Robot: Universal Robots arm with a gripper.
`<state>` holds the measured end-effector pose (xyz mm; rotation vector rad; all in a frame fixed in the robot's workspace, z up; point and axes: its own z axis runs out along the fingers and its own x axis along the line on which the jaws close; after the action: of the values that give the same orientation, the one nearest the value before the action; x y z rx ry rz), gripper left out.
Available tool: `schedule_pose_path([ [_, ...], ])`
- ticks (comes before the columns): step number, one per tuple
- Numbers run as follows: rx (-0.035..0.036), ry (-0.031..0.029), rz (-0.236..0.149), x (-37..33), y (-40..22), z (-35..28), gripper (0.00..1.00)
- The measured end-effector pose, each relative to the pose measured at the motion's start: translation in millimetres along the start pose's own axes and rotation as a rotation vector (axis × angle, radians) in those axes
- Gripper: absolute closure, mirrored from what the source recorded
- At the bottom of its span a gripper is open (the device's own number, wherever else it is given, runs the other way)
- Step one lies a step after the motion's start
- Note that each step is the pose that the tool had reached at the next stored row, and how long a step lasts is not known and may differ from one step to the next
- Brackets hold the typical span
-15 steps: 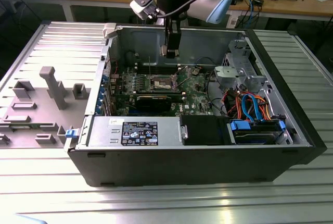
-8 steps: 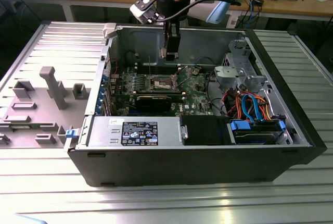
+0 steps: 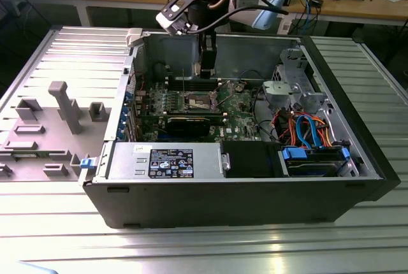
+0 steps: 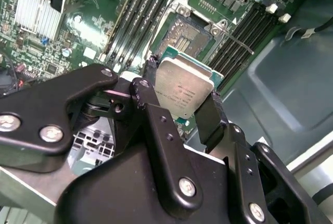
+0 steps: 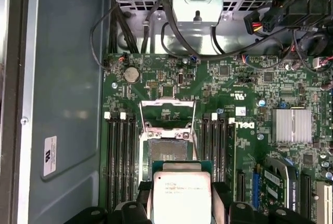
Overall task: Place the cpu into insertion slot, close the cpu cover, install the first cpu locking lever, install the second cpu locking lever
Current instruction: 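Place the cpu into insertion slot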
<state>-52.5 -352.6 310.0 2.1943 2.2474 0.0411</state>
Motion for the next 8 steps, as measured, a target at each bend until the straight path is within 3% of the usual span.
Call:
schedule_pose_path([
  [8, 0.0000, -0.0001, 0.000, 4.2, -0.7, 11.0, 0.46],
])
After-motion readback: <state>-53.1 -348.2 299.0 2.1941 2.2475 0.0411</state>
